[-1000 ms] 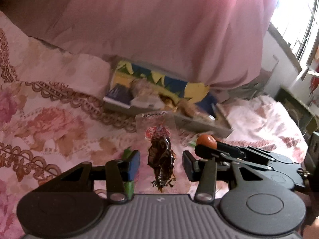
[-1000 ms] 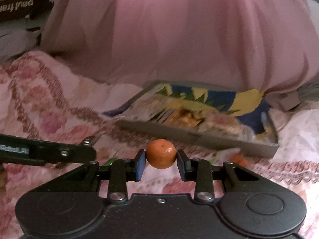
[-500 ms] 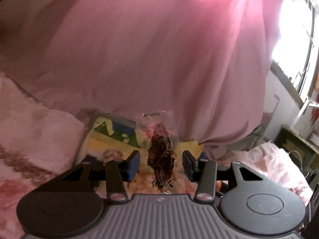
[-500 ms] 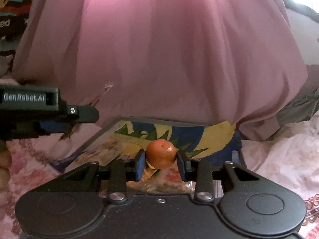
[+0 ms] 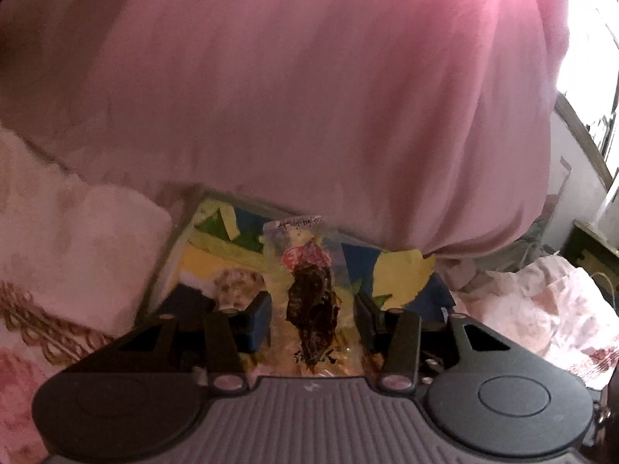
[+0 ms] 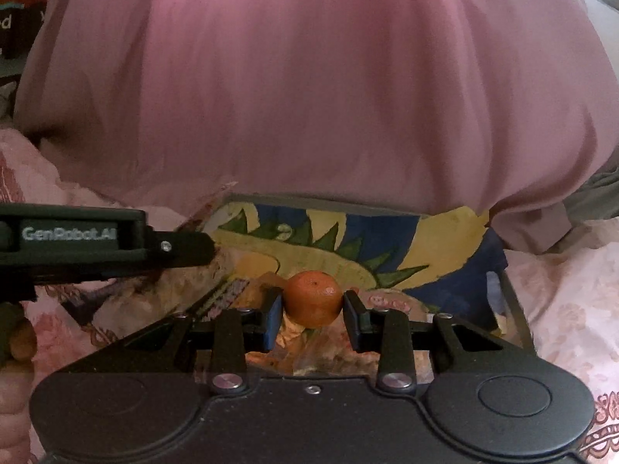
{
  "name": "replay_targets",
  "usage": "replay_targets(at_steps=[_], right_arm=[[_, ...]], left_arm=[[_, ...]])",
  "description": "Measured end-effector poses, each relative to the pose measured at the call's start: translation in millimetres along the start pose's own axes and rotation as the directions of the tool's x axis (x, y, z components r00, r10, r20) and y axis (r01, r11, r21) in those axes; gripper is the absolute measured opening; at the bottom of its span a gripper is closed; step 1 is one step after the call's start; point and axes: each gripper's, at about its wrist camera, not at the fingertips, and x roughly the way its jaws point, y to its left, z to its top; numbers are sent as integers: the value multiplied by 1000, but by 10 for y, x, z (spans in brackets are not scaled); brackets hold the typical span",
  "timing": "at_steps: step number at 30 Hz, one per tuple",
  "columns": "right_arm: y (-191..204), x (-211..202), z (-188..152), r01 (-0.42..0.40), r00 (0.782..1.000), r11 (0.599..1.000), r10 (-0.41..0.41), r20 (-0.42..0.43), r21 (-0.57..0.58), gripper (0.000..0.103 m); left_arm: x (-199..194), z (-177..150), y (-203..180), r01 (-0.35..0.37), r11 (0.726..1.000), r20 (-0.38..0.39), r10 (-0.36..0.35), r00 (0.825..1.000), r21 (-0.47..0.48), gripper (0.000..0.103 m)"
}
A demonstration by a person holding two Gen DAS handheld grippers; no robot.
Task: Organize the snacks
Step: 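Lift and carry the chocolate candy and mandarin over the cartoon tray, then open both grippers to drop the candy and mandarin into the tray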
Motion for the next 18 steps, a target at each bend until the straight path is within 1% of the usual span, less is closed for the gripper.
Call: replay_targets(at_steps=[2, 5, 10, 18], right_arm=[[12, 17, -30, 1, 1000, 1000, -1, -9, 0, 36], [29, 28, -61, 8, 1000, 1000, -9, -12, -15, 36], [26, 31, -66, 8, 1000, 1000, -8, -9, -14, 37], [31, 16, -69, 10, 1000, 1000, -10, -7, -7, 42]], left_arm=[[31, -52, 27, 3, 1000, -9, -3, 1000, -13, 51], [19, -73, 9, -1, 1000, -6, 1, 1000, 6, 51], [21, -72, 22, 5, 1000, -4, -5, 1000, 2, 51], [28, -51, 19, 11, 1000, -6, -11, 1000, 5, 51]])
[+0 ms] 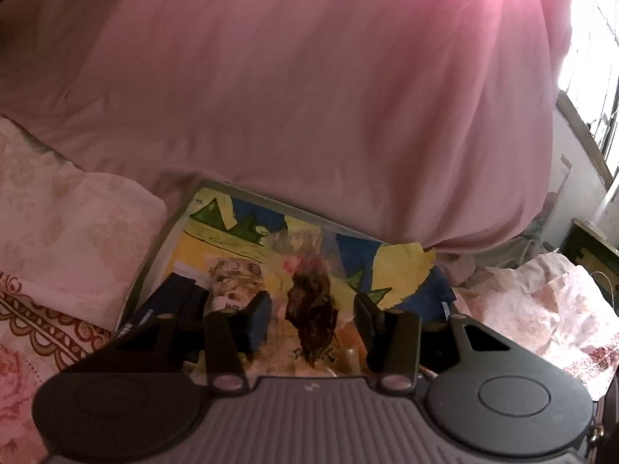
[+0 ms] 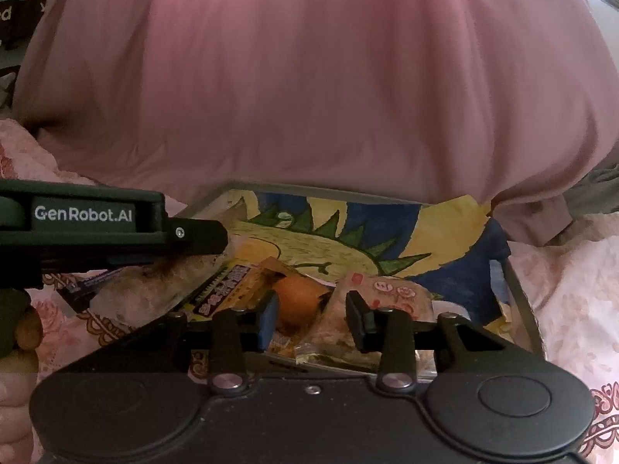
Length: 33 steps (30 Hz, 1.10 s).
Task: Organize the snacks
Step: 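Open both grippers to drop the candy and mandarin into the tray, then move both grippers back toward the green tube snack and orange jelly bag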
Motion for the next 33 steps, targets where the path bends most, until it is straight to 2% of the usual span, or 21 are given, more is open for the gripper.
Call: replay_targets(at_steps=[7, 15, 17, 19, 21, 27, 31, 33], right_arm=[[-49, -103, 19, 23, 1000, 1000, -23, 19, 12, 57], [-183, -485, 196, 47, 995, 996, -54, 90, 72, 79], [-225, -616, 257, 50, 992, 995, -60, 112, 90, 85], [-271, -784, 317, 50, 988, 992, -66, 138, 115, 92], [-315, -935, 374, 43, 985, 990, -65, 159, 135, 96], [-356, -1439, 478, 35, 971, 990, -66, 229, 136, 102], [-375, -1716, 469, 14, 970, 986, -54, 237, 165, 102], [-376, -1849, 442, 14, 968, 985, -56, 244, 171, 102]], left_arm=[[-71, 54, 22, 12, 999, 11, -11, 1000, -42, 66], [-415, 167, -82, -52, 998, 93, 54, 994, -19, 86], [-556, 189, -121, -87, 996, 130, 87, 988, -6, 90], [-711, 204, -167, -128, 992, 173, 126, 977, -1, 99], [-859, 230, -211, -147, 989, 208, 144, 967, 1, 102], [-1275, 261, -393, -200, 979, 275, 180, 944, 44, 103], [-1534, 131, -453, -257, 966, 315, 242, 918, 5, 103], [-1647, 56, -448, -272, 962, 310, 266, 913, -25, 103]])
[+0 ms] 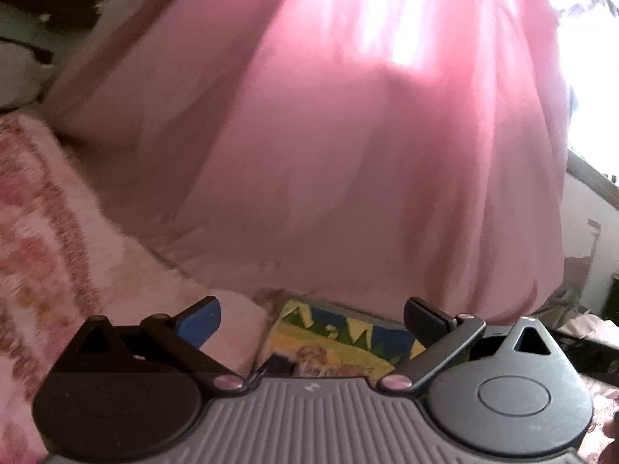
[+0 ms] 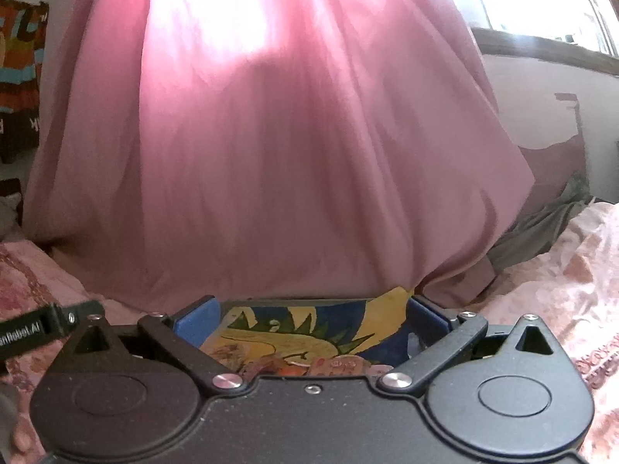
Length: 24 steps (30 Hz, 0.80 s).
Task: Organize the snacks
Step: 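Move both grippers back toward the green tube snack and orange jelly bag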
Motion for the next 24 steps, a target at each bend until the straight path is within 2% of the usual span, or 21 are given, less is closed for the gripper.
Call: replay_targets(at_steps=[4, 8, 12, 18, 24], right_arm=[[3, -261, -10, 3, 1000, 1000, -3, 3, -4, 102], [0, -475, -66, 7, 1000, 1000, -7, -6, -12, 102], [-14, -699, -165, 18, 999, 1000, -18, -40, -8, 102], [51, -928, -354, 37, 993, 998, -42, -110, -44, 102], [113, -1104, -535, 43, 983, 998, -53, -177, -55, 102]], left_arm=[[-244, -36, 67, -30, 999, -19, 30, 999, -32, 103], [-527, -121, 94, -64, 998, -28, 64, 998, 2, 103], [-741, -254, 100, -89, 995, -79, 93, 993, 46, 103], [-962, -426, 51, -113, 985, -159, 133, 978, 129, 103], [-1139, -633, 31, -137, 964, -225, 189, 956, 226, 103]])
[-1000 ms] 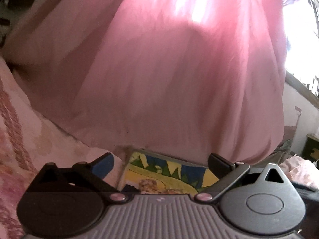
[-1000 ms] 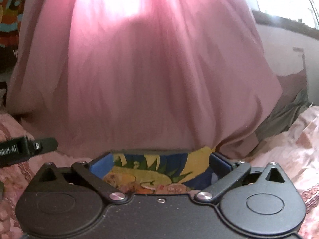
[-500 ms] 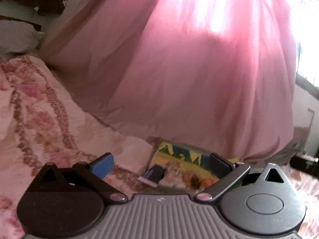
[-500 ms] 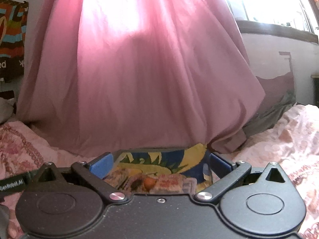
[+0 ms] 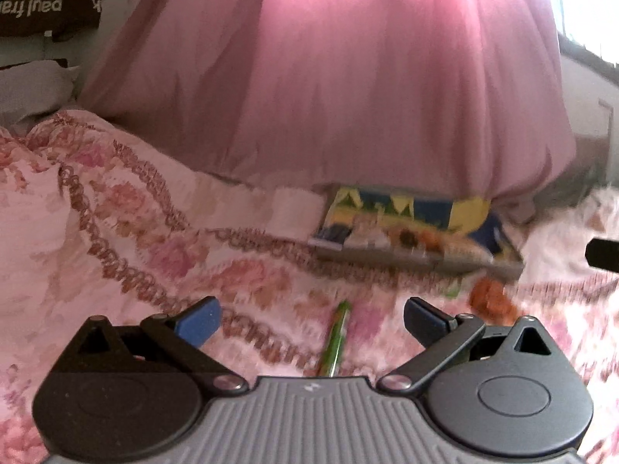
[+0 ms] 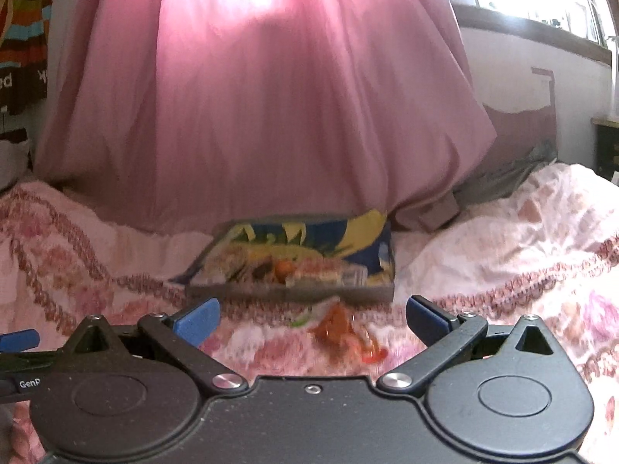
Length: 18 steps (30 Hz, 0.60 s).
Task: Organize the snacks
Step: 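Move both grippers back toward the green tube snack and orange jelly bag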
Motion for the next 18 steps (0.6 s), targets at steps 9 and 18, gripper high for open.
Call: replay_targets(at_steps=[9, 18], right_arm=[[43, -127, -296, 23, 991, 1000, -23, -133, -3, 102], [107, -49, -439, 32, 972, 999, -38, -232, -29, 102]], left_arm=[[-82, -175, -5, -23, 999, -87, 25, 996, 27, 103], [-26, -220, -10, -41, 998, -140, 47, 989, 46, 103]])
